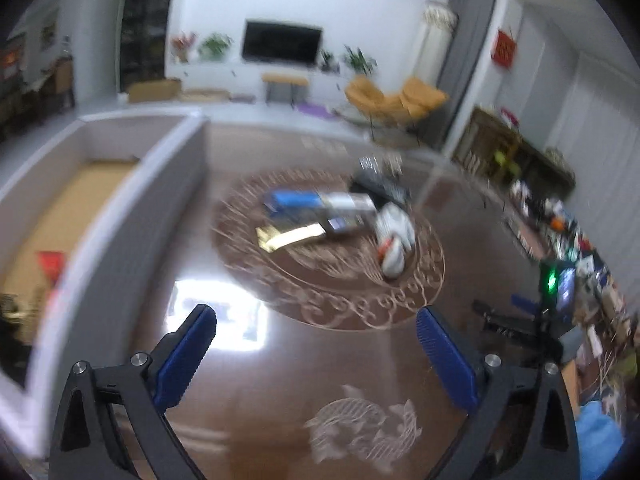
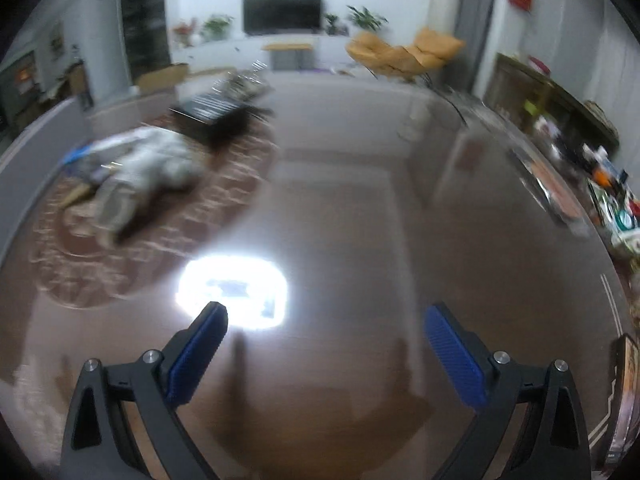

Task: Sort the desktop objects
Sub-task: 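Move both empty tools back over the table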

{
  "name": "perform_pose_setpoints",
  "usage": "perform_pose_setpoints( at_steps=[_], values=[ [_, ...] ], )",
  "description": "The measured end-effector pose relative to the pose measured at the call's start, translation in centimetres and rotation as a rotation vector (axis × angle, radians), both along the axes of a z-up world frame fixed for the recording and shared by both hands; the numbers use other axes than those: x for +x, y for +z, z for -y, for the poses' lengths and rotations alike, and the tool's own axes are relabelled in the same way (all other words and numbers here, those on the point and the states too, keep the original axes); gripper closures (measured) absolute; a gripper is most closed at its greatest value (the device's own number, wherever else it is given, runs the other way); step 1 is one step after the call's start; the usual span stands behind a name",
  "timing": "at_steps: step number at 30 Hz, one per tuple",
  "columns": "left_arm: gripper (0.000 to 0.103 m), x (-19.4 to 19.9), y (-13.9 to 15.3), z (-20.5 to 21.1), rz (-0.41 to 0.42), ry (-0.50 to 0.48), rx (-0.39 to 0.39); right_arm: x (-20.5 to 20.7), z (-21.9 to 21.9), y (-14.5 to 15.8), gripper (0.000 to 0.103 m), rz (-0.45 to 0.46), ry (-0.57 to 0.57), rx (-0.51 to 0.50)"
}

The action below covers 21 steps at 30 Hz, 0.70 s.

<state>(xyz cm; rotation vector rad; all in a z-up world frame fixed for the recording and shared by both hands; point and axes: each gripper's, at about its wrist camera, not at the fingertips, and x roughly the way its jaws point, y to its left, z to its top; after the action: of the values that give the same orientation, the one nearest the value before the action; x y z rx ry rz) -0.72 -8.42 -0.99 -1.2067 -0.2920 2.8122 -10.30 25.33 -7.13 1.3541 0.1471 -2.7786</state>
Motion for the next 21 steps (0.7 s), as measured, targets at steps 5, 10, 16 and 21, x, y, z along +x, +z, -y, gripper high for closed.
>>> perform_pose_setpoints(
  at_steps=[5, 10, 16, 21],
  values=[
    [0.001, -5.2, -5.5, -3.7, 0.091, -0.026, -0.104, -0.3, -1.5, 0.0, 0.004, 0.016, -0.024, -0.041],
    [0.001, -7.7, -9.1, -4.0, 0.135, -0.016, -0.149, -0.2, -1.5, -0.5, 0.002, 0.034, -0.020, -0.039],
    [0.001, -7.8, -10.2, -4.2, 0.124, -0.024, -0.177, 0.1, -1.3, -0.7, 0.000, 0.041, -0.028, -0.051],
    [0.000, -7.5, -10.1, -4.6, 0.134, -0.031, -0.203, 0.1, -1.3, -0.7, 0.000, 0.042, -0.028, -0.051]
  ],
)
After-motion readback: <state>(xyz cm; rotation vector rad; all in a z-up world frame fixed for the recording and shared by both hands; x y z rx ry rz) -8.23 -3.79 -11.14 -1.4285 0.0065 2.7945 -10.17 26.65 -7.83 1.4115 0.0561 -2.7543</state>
